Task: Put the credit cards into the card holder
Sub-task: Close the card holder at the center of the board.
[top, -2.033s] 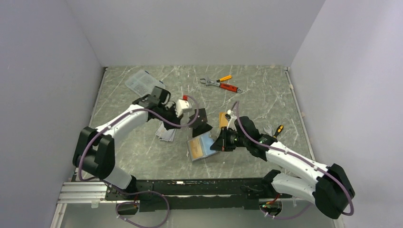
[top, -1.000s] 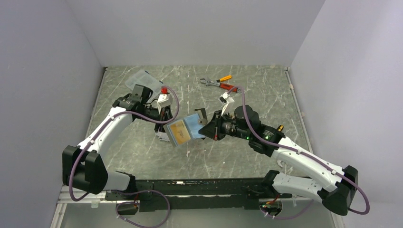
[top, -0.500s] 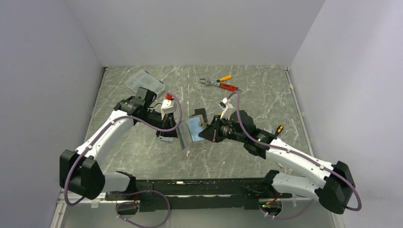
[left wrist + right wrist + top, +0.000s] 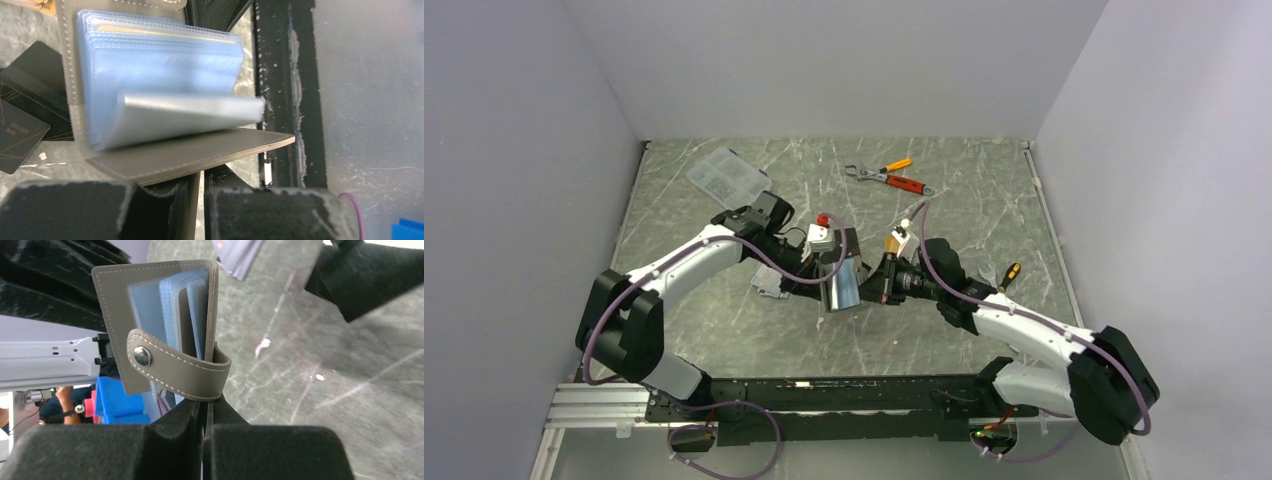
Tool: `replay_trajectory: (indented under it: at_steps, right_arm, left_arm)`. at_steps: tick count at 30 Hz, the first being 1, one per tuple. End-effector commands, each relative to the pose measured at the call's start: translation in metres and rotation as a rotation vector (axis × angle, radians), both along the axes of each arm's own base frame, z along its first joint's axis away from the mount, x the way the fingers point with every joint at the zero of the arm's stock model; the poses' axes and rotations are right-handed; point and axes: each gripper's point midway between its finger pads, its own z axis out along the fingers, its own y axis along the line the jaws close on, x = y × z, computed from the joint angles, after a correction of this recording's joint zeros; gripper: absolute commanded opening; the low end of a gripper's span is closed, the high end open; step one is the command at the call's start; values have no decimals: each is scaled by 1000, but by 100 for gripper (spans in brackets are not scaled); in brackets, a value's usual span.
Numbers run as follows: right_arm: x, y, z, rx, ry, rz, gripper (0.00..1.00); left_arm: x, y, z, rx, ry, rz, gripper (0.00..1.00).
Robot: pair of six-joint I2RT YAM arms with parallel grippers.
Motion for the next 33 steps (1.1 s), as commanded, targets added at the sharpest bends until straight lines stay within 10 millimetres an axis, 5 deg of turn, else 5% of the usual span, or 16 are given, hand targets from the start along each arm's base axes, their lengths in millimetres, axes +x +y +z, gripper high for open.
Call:
replay_trajectory:
  at_steps: [1,8,14,22,27,33]
  right_arm:
    - [-7,5,-4,111,47,99,0]
    - [-19,3,-61,70,215,162,0]
    - [-30,-5,-96,39,299,156,0]
    - [-44,-15,-140,-16,429,117,1]
    - [-46,-19,-148,-47,457,98,31]
    - [-41,-33,-150,-132,432,20,48]
  left_arm:
    - [19,-10,-20,82,-87,18,12]
    - [18,-19,-82,317,-161,-33,10]
    - [19,-15,-114,449,-189,-64,8]
    - [16,-26,-101,430,-223,-88,7]
    - [4,-33,-96,434,-234,-137,6]
    - [-4,-43,-92,434,-245,-184,5]
